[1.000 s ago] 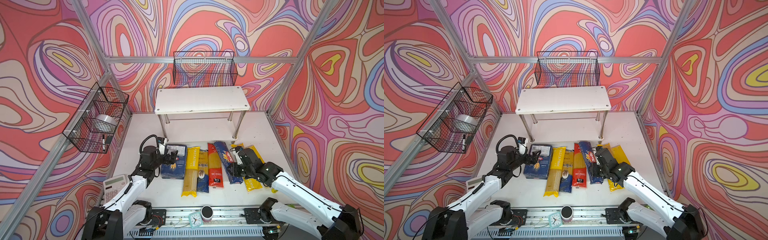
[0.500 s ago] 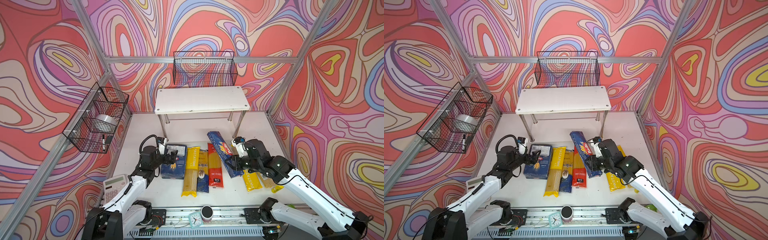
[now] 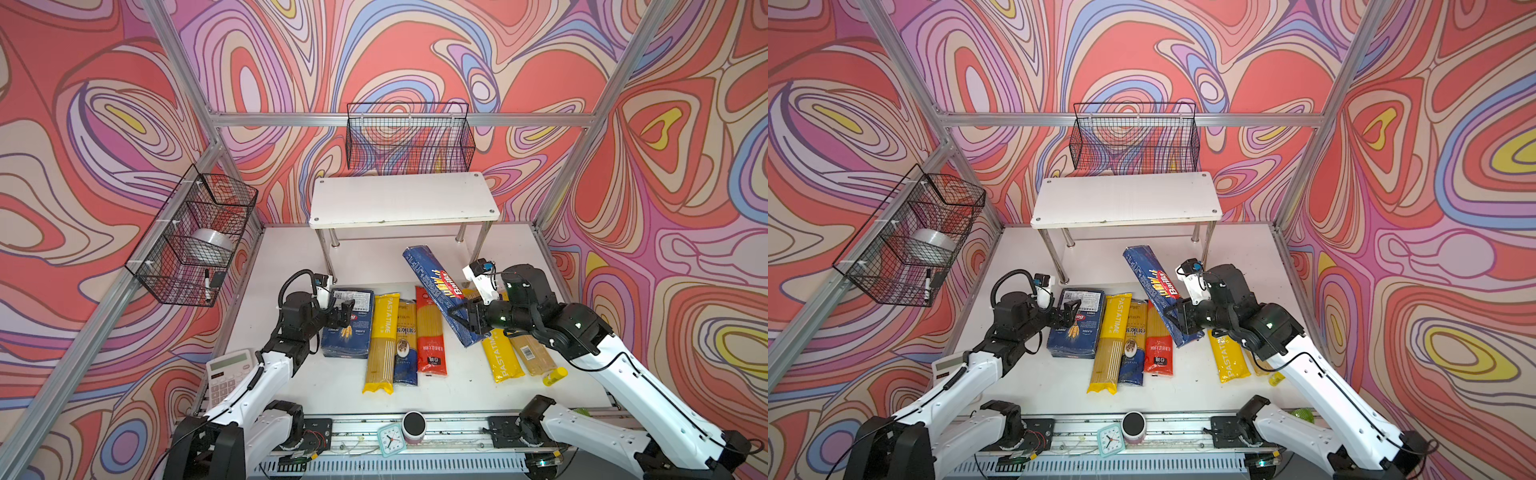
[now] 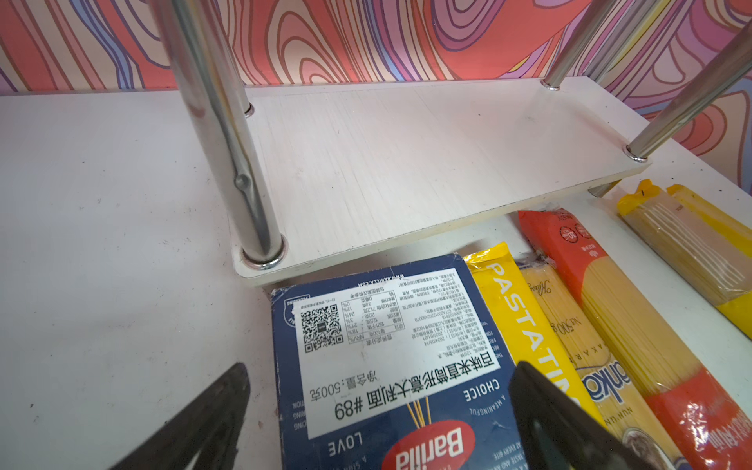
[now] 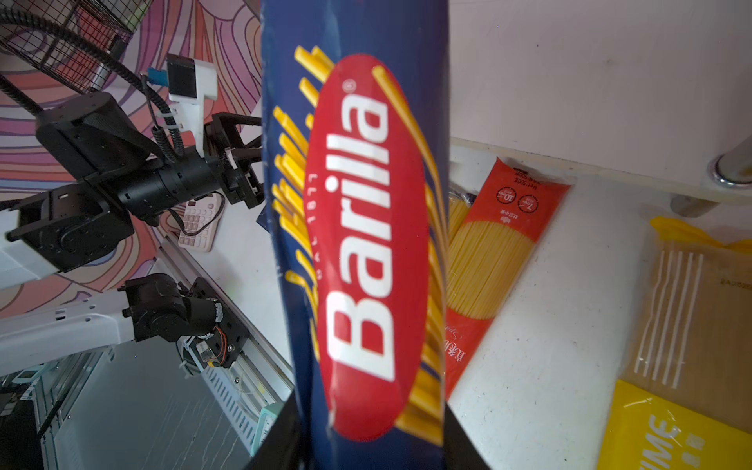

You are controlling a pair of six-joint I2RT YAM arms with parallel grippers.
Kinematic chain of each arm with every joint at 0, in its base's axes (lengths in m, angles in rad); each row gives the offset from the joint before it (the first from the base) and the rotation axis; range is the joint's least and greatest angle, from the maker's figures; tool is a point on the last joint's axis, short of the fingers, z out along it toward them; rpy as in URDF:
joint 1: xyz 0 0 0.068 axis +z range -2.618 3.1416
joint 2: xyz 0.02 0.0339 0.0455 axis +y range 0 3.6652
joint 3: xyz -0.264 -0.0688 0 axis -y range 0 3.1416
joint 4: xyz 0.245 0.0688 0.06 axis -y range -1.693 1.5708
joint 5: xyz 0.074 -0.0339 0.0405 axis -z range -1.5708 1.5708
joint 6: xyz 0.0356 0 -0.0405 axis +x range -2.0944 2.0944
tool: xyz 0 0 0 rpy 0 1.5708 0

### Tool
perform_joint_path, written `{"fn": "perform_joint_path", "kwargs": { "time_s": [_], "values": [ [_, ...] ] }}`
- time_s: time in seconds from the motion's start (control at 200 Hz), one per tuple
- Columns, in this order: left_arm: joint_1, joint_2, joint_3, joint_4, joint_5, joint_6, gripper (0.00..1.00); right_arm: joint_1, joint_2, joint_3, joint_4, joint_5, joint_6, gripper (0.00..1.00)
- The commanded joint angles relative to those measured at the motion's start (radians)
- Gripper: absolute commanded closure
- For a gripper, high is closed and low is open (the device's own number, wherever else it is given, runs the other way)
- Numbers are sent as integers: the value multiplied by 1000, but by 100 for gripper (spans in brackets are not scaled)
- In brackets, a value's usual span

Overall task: Arrange pasta packages on shelves
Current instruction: Place the pasta box on the shelf.

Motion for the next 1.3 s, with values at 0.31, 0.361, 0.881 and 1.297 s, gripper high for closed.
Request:
{"fn": "perform_joint_path", "kwargs": {
  "time_s": [0.31, 0.361, 0.881, 1.297],
  "values": [
    [1, -24, -7, 11, -4, -3, 0, 6, 50, 180, 50, 27, -30, 82],
    [1, -22, -7, 12, -2, -3, 0, 6, 60, 199, 40, 31, -30, 82],
    [0, -22, -7, 14, 16, 1, 0, 5, 117, 422, -49, 121, 19, 84],
    [1, -4, 6, 4, 15, 2, 0, 4, 333, 758, -229, 485, -110, 84]
  ]
}}
